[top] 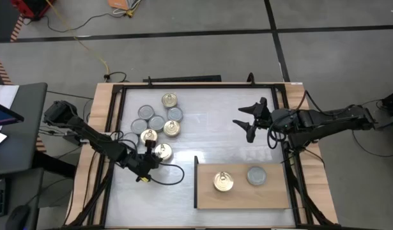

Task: Stack canned seafood by type on shelf
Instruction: Stack the blue pink tuna can on top of the blue pink tuna can on the shelf

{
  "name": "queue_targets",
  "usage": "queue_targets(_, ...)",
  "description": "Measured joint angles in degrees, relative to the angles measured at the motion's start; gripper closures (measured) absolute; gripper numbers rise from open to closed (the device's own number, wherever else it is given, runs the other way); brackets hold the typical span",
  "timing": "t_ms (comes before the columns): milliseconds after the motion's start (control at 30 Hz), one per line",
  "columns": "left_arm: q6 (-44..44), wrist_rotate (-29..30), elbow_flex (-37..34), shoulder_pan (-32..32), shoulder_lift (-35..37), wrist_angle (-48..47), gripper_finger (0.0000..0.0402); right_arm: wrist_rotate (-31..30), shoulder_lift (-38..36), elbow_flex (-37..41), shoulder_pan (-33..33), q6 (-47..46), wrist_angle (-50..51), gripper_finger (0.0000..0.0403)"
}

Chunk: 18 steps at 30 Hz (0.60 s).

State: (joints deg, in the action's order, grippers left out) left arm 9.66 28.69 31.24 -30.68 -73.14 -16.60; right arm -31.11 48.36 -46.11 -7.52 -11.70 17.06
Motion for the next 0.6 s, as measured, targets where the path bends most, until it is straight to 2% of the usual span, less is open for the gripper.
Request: queue_targets(600, 2.4, -0.5, -0.7, -1.6, -0.5, 1.1, 0.0401, 0.1, 0.0, 0.0, 0.0, 0.1, 0.1, 0.0108)
